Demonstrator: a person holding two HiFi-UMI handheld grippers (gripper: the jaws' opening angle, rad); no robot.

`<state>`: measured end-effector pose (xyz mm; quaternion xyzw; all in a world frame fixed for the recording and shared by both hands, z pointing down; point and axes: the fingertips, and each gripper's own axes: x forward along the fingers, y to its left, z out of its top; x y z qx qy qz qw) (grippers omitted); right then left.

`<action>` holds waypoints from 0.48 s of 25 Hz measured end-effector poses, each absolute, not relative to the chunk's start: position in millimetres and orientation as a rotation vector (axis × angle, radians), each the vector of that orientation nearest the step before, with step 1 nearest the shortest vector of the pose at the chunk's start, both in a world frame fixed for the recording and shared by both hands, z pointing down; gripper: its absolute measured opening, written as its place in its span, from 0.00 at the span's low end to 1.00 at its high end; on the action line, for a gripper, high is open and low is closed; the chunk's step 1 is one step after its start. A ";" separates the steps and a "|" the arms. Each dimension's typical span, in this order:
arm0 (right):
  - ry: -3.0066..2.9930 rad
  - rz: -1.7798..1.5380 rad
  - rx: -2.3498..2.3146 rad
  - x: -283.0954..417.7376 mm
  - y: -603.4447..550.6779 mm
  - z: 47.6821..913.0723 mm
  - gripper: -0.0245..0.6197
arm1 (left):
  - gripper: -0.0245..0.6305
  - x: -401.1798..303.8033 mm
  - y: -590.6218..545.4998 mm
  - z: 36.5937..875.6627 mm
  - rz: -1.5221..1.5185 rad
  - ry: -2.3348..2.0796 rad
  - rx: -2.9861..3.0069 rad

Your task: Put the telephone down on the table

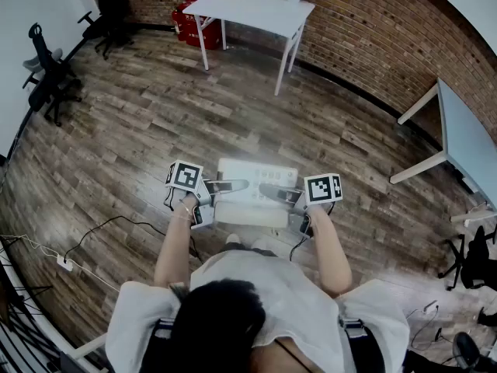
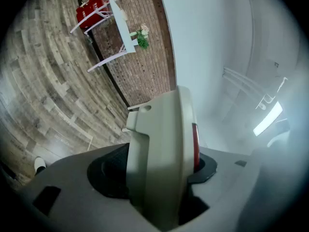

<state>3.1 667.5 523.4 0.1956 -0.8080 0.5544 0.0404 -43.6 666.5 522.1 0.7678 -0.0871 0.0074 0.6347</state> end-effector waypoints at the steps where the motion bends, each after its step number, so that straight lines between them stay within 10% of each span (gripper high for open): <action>1: -2.468 1.701 0.599 3.6 667.4 523.6 0.46 | 0.49 -42.8 666.3 522.0 0.012 -0.191 1.757; 12: -2.470 1.711 0.575 -12.0 662.6 529.6 0.46 | 0.49 -59.1 661.8 527.4 0.016 -0.214 1.749</action>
